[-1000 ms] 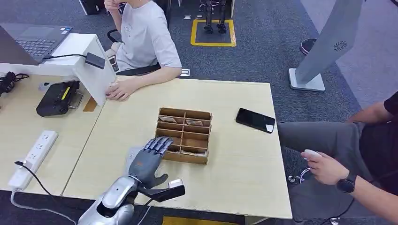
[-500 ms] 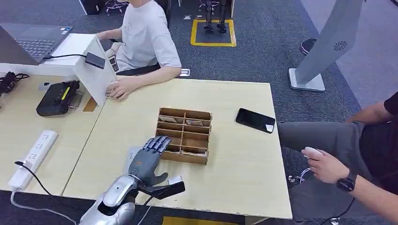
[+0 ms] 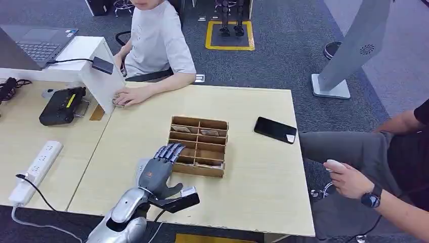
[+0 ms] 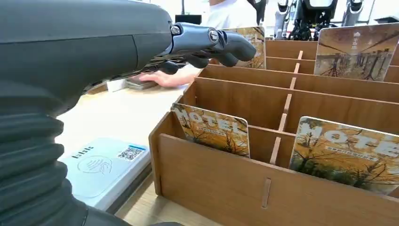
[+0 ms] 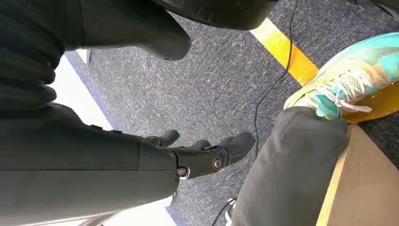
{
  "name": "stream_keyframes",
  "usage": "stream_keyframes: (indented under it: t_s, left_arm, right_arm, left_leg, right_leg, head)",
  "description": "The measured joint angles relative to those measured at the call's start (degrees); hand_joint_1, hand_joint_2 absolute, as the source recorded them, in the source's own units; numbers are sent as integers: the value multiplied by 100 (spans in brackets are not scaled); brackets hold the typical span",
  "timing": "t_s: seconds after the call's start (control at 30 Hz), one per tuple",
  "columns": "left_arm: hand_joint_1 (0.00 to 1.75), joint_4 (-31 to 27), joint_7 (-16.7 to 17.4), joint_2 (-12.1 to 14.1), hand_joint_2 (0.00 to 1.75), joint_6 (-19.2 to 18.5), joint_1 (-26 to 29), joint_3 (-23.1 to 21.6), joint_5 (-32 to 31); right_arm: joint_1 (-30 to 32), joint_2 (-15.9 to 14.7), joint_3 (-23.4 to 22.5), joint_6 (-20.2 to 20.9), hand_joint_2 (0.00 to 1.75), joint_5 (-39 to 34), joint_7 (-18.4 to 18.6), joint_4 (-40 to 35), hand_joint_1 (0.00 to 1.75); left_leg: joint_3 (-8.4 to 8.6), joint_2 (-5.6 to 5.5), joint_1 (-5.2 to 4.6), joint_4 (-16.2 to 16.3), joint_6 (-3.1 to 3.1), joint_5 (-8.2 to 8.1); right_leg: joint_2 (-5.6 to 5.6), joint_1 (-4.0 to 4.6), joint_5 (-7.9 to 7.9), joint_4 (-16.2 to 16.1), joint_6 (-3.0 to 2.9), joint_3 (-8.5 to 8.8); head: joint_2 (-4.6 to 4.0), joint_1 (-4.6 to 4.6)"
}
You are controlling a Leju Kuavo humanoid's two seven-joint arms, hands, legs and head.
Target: Pass the card to the sensor for recognition and then transmit it.
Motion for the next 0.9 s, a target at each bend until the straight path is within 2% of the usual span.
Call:
stream_keyframes:
  t_s: [0.2,0.9]
  left_arm:
    - [0,0,-17,-11,175,195,-25,4,-109]
    - [0,57,-17,-11,175,317,-30,4,-231]
  right_arm:
    - [0,0,44,2,175,-15,0,0,0]
    - [-1,0,111,7,175,-70,0,-7,0]
  left_leg:
    - [0,0,0,0,0,0]
    - [0,0,0,0,0,0]
  right_leg:
    - [0,0,0,0,0,0]
    - [0,0,0,0,0,0]
  head:
    - [2,0]
    - [0,0]
